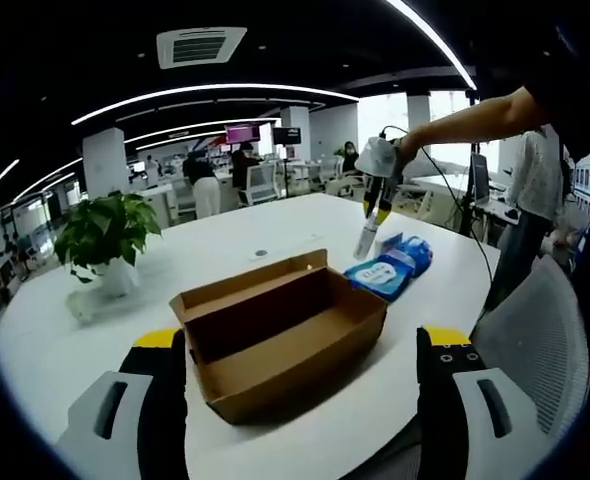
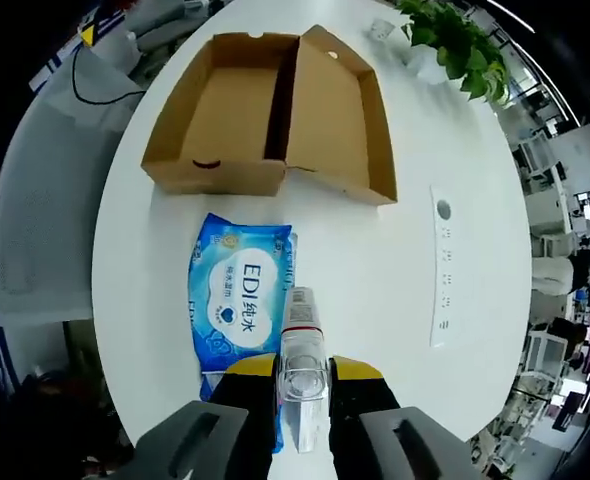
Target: Operate the shoe box by opening the lid, removing the specified soft item, and placing it in the target area until the item is outside and the box remains undamaged.
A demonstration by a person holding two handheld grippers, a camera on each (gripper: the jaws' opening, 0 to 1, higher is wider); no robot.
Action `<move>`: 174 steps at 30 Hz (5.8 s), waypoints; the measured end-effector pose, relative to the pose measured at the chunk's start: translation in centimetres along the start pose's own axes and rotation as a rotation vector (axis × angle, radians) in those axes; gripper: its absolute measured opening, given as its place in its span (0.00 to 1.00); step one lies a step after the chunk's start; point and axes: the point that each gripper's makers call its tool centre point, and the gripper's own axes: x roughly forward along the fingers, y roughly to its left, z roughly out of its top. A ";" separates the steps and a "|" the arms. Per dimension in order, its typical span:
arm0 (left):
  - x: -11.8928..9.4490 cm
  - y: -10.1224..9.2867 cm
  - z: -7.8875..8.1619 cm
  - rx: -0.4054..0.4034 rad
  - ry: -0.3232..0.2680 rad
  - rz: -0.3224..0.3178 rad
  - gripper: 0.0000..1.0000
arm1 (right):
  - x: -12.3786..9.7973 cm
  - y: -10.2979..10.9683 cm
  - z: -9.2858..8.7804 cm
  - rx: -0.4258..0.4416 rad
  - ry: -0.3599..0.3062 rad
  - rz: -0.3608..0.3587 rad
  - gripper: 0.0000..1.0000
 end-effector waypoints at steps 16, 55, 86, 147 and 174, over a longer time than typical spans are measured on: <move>-0.6 0.3 -0.7 -0.022 0.006 0.024 0.98 | 1.8 -0.9 -0.2 -0.041 0.119 0.034 0.14; -0.2 1.5 -2.7 -0.027 0.060 0.047 0.96 | 4.6 -2.3 1.3 0.009 0.166 0.100 0.16; 2.3 4.0 -6.1 -0.098 0.149 0.060 0.89 | 3.2 -3.5 3.8 0.171 -0.003 0.061 0.31; 6.1 11.5 -12.0 -0.507 0.330 0.275 0.04 | 7.8 -9.9 12.3 1.185 -0.514 -0.014 0.17; 6.1 11.8 -12.0 -0.463 0.340 0.316 0.02 | 9.9 -8.9 13.5 1.349 -0.495 0.012 0.00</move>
